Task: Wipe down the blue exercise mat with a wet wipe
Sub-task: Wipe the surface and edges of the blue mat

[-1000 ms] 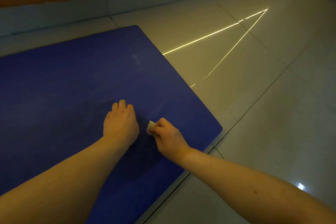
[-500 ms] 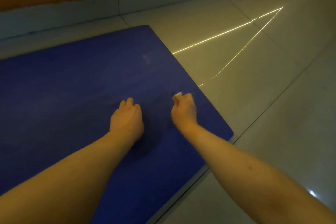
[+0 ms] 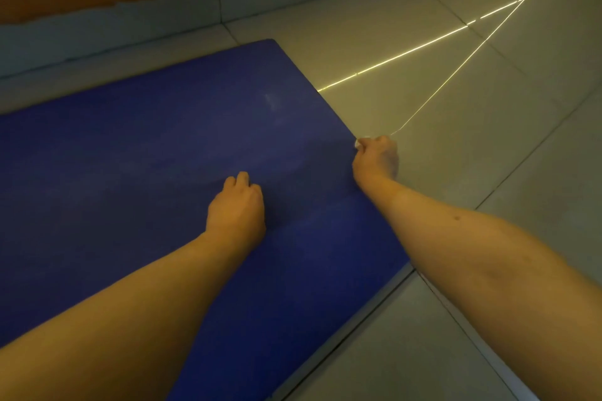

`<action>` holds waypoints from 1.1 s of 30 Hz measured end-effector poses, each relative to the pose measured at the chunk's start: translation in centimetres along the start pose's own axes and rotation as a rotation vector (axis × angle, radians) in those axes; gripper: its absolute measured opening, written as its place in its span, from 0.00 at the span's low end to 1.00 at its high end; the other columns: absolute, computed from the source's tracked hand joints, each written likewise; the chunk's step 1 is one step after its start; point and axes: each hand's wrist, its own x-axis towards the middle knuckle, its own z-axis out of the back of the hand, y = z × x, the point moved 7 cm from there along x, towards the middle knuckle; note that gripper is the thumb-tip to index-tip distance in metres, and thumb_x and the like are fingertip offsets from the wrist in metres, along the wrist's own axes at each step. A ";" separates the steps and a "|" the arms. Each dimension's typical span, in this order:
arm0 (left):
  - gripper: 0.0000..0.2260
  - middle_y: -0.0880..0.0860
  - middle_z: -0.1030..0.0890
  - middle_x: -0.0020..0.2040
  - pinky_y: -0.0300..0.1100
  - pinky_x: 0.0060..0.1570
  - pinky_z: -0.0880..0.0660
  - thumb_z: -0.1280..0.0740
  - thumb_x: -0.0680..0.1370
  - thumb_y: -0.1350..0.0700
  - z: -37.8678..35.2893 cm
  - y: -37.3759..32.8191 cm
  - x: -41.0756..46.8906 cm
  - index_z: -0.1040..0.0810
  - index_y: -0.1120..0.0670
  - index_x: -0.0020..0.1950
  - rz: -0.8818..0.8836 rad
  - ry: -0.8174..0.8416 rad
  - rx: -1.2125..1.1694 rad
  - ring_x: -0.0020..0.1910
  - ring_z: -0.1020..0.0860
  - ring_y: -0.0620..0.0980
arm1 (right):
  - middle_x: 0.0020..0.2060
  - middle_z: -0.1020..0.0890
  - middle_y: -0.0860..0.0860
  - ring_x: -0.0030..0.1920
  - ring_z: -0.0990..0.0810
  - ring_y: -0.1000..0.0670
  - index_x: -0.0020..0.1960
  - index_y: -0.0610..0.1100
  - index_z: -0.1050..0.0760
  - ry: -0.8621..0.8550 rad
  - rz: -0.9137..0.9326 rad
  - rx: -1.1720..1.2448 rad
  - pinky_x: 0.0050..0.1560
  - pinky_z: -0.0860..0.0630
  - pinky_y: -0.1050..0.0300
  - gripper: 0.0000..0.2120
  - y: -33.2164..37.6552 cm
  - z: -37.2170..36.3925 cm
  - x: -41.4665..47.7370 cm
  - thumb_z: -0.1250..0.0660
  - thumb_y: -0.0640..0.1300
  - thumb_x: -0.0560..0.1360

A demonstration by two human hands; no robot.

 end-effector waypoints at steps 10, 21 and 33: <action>0.14 0.54 0.38 0.72 0.47 0.52 0.26 0.35 0.80 0.55 0.0 -0.4 -1.2 0.26 0.57 0.64 -0.015 0.071 -0.005 0.67 0.35 0.56 | 0.41 0.25 0.48 0.43 0.26 0.47 0.47 0.44 0.24 0.085 0.290 0.270 0.41 0.27 0.51 0.11 3.2 -0.7 -14.2 0.41 0.44 0.84; 0.19 0.54 0.37 0.75 0.51 0.67 0.31 0.40 0.81 0.55 -0.3 1.8 -4.0 0.30 0.55 0.72 -0.064 0.099 -0.024 0.71 0.38 0.58 | 0.52 0.18 0.48 0.52 0.20 0.51 0.57 0.40 0.19 0.499 0.162 0.475 0.51 0.24 0.61 0.09 4.5 -0.1 -15.9 0.35 0.39 0.81; 0.15 0.54 0.32 0.70 0.51 0.62 0.27 0.39 0.81 0.55 0.2 4.2 -4.3 0.28 0.55 0.67 0.025 0.069 -0.082 0.68 0.34 0.57 | 0.45 0.26 0.59 0.45 0.23 0.64 0.52 0.36 0.25 0.219 0.411 0.194 0.45 0.27 0.64 0.08 5.9 -2.0 -19.6 0.36 0.42 0.82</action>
